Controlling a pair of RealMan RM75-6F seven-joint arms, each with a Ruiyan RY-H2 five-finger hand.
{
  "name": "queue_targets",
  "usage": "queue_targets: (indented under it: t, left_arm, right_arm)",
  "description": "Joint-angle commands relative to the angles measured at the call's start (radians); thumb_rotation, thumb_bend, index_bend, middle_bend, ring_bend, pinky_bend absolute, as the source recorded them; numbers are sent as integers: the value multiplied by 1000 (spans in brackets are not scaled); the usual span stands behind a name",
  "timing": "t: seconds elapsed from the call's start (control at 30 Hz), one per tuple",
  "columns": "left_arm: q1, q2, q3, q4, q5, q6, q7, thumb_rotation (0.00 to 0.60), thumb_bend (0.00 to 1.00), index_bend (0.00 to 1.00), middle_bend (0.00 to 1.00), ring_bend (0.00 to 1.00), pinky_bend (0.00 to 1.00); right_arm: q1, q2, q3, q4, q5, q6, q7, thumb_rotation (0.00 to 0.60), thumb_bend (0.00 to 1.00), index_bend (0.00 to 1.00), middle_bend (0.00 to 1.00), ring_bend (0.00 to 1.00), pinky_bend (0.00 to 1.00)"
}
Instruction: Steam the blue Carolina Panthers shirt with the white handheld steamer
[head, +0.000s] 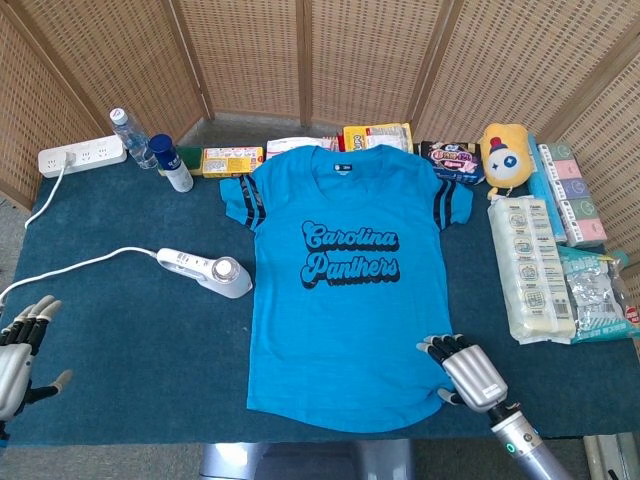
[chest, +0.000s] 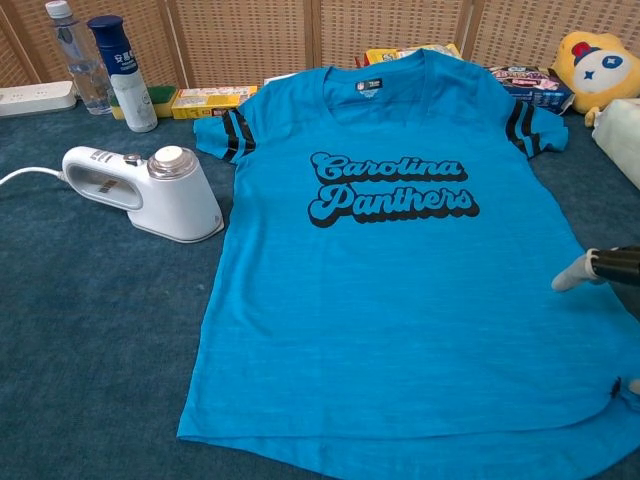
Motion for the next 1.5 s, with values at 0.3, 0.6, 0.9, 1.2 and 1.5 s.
queue_targets:
  t: [0.3, 0.6, 0.9, 1.2, 1.5]
  left_arm:
    - [-9, -10, -1, -1, 9, -8, 4, 599, 237, 0, 0, 0, 112]
    - [-18, -17, -3, -11, 12, -16, 20, 599, 237, 0, 0, 0, 112]
    - [-19, -15, -3, -16, 13, -15, 28, 600, 237, 0, 0, 0, 112]
    - [-17, -15, -1, -14, 11, -13, 26, 600, 237, 0, 0, 0, 112]
    - [-14, -16, 2, 1, 5, -14, 12, 600, 237, 0, 0, 0, 112]
  right_arm:
    - [-23, 27, -3, -31, 26, 17, -41, 600, 158, 255, 273, 298, 324]
    - [-55, 61, -20, -8, 37, 48, -28, 600, 157, 259, 273, 299, 323]
    - [-78, 66, -42, 18, 37, 54, -9, 600, 158, 262, 273, 299, 322]
    - [-75, 43, -51, 37, 28, 35, -2, 600, 157, 263, 273, 298, 322]
    - [-54, 21, -44, 35, 18, 11, -13, 600, 157, 270, 274, 299, 322]
